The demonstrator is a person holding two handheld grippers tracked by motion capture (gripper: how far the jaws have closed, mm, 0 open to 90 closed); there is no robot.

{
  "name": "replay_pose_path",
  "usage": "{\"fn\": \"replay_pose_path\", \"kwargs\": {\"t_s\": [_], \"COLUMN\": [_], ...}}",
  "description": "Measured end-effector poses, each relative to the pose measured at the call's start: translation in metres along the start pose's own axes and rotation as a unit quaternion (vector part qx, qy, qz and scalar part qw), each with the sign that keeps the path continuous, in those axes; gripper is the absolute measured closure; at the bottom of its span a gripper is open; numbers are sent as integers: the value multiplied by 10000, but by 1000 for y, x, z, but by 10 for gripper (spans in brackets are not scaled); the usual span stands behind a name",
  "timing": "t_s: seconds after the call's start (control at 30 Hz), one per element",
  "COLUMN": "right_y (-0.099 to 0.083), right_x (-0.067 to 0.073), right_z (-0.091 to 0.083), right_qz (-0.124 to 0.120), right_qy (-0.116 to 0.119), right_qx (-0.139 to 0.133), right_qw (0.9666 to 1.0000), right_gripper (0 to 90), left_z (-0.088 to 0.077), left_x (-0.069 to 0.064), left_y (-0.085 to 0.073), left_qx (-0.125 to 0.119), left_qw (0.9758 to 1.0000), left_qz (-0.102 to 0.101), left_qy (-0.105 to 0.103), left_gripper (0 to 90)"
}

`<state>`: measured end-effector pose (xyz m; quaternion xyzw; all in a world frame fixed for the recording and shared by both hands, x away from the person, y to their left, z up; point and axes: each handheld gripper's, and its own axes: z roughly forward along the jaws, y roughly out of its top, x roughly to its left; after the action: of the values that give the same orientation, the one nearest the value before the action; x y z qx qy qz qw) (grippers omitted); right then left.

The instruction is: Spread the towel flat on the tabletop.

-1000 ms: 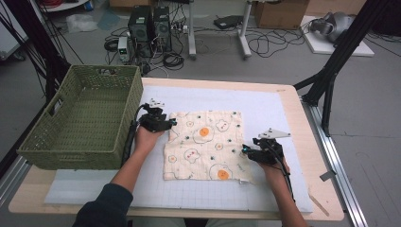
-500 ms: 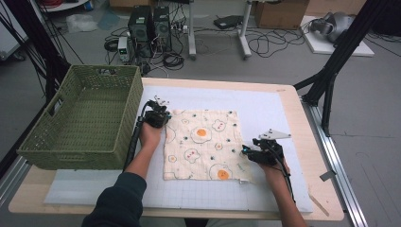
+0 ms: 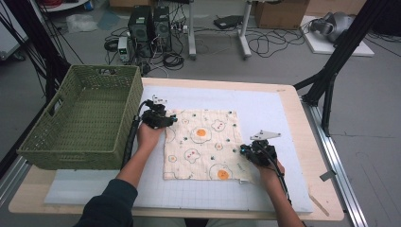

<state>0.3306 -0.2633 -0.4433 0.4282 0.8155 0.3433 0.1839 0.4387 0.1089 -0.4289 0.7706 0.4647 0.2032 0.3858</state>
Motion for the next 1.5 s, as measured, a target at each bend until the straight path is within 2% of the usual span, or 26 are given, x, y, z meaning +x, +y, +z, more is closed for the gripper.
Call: {"fn": "replay_pose_path", "kwargs": {"t_s": [0.13, 0.2, 0.3, 0.37, 0.5, 0.57, 0.63, 0.73, 0.87, 0.9, 0.97, 1.0, 1.03, 1.1, 1.2, 1.27, 1.3, 1.37, 1.4, 1.47, 1.5], "right_y": [-2, -4, -5, -4, -3, -3, -3, -2, -2, -2, -2, -2, -2, -2, -3, -3, -3, -4, -4, -3, -3], "right_x": [5, 5, 3, -1, -3, -4, -4, -3, -5, -5, -5, -5, -5, -6, -7, -9, -10, -11, -12, -13, -13], "right_z": [-12, -14, -16, -20, -24, -23, -22, -22, -21, -20, -20, -19, -19, -19, -21, -22, -22, -22, -23, -25, -27], "right_qz": [-44, -52, 18, 108, 140, 161, 181, 161, 175, 192, 220, 228, 228, 216, 252, 290, 300, 289, 277, 251, 189], "right_qy": [-157, -141, -213, -182, -205, -193, -178, -192, -186, -186, -176, -172, -177, -180, -198, -213, -213, -238, -259, -306, -318], "right_qx": [316, 317, 137, -126, -354, -366, -369, -400, -392, -395, -374, -371, -367, -382, -390, -403, -415, -439, -466, -482, -507], "right_qw": [9994, 9994, 9997, 9997, 9991, 9990, 9990, 9989, 9989, 9989, 9989, 9989, 9989, 9989, 9987, 9985, 9985, 9983, 9982, 9981, 9980], "right_gripper": [863, 819, 651, 606, 575, 568, 561, 552, 539, 537, 529, 527, 524, 525, 525, 522, 518, 506, 482, 445, 417], "left_z": [-13, -17, -26, -34, -48, -52, -54, -55, -59, -60, -62, -63, -64, -65, -70, -73, -74, -74, -75, -77, -78], "left_x": [-11, -13, -17, -21, -32, -34, -35, -39, -42, -43, -45, -47, -49, -50, -42, -38, -37, -32, -31, -29, -28], "left_y": [-6, -8, -14, -20, -34, -39, -47, -58, -69, -72, -75, -75, -75, -76, -78, -80, -80, -79, -79, -77, -75], "left_qx": [-296, -202, -213, -145, -180, -147, -30, 183, 263, 203, 121, 132, 137, 148, 178, 158, 127, -87, -143, -478, -637], "left_qw": [9995, 9996, 9992, 9990, 9980, 9978, 9977, 9968, 9963, 9964, 9960, 9949, 9943, 9947, 9956, 9961, 9966, 9974, 9971, 9957, 9942], "left_qz": [71, 93, 55, 158, 412, 437, 431, 526, 587, 627, 703, 821, 938, 914, 795, 759, 693, 432, 423, 296, 269], "left_qy": [-109, -195, -341, -381, -440, -468, -527, -580, -574, -538, -538, -574, -492, -438, -463, -431, -433, -573, -621, -733, -824], "left_gripper": [517, 506, 502, 503, 518, 542, 582, 600, 594, 604, 701, 787, 854, 868, 867, 853, 809, 585, 515, 428, 384]}}
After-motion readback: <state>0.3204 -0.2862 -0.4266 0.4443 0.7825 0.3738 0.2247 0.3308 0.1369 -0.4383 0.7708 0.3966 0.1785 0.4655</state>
